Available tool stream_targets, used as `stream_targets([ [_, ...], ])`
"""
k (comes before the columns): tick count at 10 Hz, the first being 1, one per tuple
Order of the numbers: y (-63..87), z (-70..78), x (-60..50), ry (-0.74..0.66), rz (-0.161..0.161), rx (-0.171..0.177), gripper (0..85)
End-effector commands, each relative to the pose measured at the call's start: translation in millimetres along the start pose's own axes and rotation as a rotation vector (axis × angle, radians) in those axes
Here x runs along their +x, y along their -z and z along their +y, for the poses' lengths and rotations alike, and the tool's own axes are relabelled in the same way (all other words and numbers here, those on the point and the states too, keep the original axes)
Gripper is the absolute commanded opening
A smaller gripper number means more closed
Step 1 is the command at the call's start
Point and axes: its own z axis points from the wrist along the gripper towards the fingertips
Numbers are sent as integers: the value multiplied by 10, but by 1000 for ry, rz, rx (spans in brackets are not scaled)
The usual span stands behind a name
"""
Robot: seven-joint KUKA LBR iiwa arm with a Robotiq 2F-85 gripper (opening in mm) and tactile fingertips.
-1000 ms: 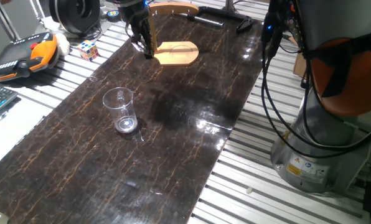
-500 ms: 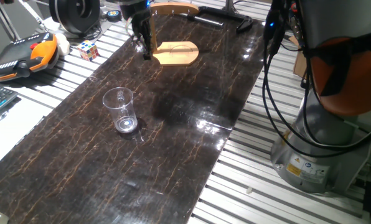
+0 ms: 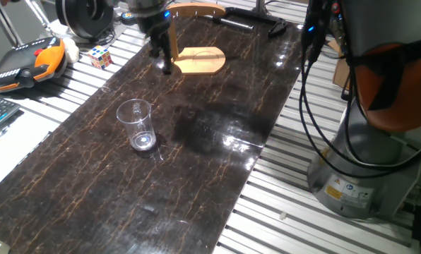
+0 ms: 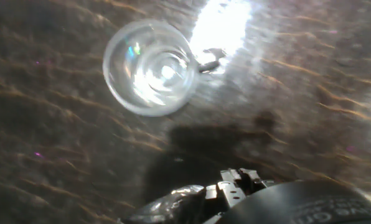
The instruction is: Put the cup on the cup rack
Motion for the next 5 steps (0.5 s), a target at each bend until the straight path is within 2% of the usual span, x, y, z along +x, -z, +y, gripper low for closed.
stream_targets([
  [1, -7, -75, 38, 28, -1, 37, 20],
  [2, -7, -75, 38, 36, 1, 7, 20],
  [5, -7, -75, 38, 43, -88, 15, 20],
])
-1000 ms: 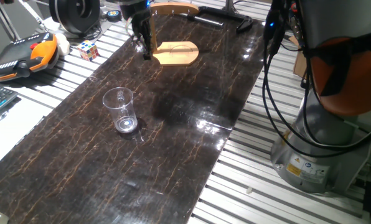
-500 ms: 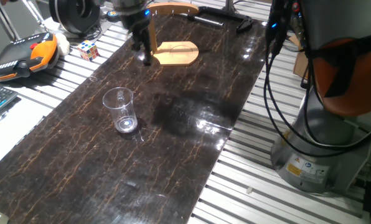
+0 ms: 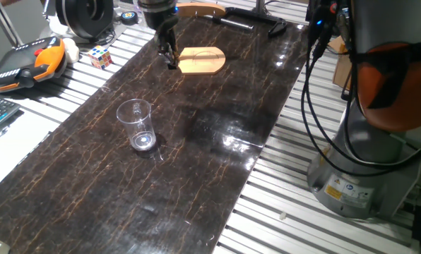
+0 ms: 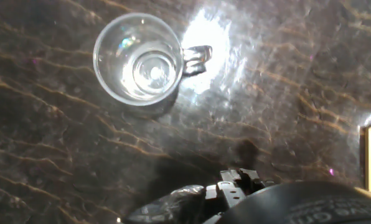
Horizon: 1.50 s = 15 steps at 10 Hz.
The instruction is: Put the cup on the cup rack
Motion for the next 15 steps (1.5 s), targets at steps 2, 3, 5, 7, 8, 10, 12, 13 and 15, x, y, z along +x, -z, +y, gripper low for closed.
stream_targets([
  [2, -1, -6, 2, -18, 20, -19, 20],
  [3, -1, -6, 2, -29, 25, -6, 20],
  [5, -1, -6, 2, -43, 41, 0, 20],
  [7, 34, 16, -50, -71, 67, 23, 20],
  [8, 108, 74, -178, -86, 91, 42, 20],
  [10, 162, 217, -425, -121, 118, 70, 20],
  [12, 155, 397, -635, -129, 131, 80, 20],
  [13, 147, 491, -738, -131, 131, 82, 20],
  [15, 40, 599, -901, -134, 128, 85, 20],
])
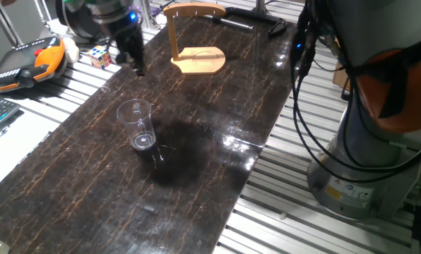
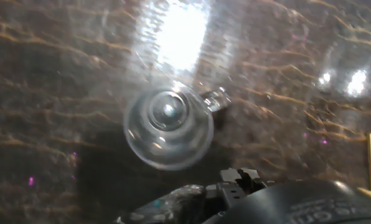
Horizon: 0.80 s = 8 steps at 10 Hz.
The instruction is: Put the cup on the cup rack
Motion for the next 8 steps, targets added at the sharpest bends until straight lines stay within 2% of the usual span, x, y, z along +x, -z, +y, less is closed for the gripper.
stream_targets([
  [1, -28, 147, -95, 4, -4, 9, 20],
  [2, -75, 195, -190, 19, -1, 18, 20],
  [3, -109, 238, -309, 43, 1, 42, 30],
  [6, -208, 294, -476, 89, -2, 66, 240],
  [7, -284, 275, -513, 109, -4, 51, 297],
  [8, -355, 269, -552, 119, -8, 41, 310],
])
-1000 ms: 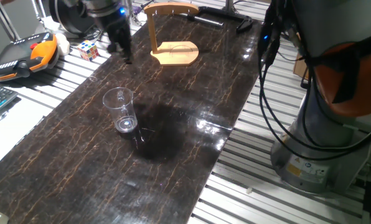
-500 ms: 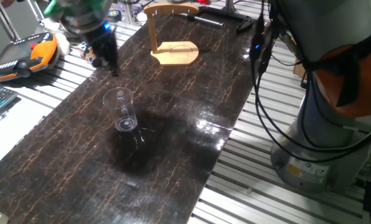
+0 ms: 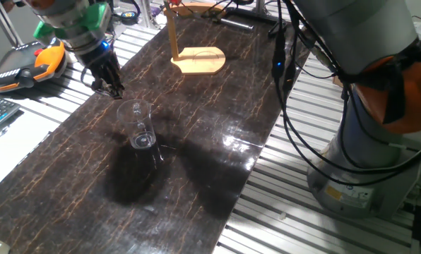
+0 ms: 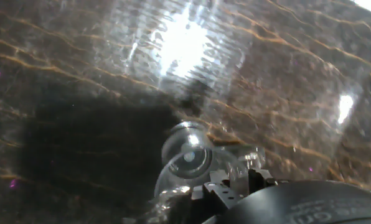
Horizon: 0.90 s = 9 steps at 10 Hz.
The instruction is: Put the cup on the cup rack
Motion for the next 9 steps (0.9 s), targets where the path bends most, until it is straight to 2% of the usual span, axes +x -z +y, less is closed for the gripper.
stream_targets([
  [1, -66, -3, -27, 8, -5, -2, 313],
  [3, -182, 8, -61, 13, -15, -15, 320],
  [7, -281, 44, -29, 14, -10, -19, 323],
  [9, -327, 9, 10, 14, -15, -30, 330],
])
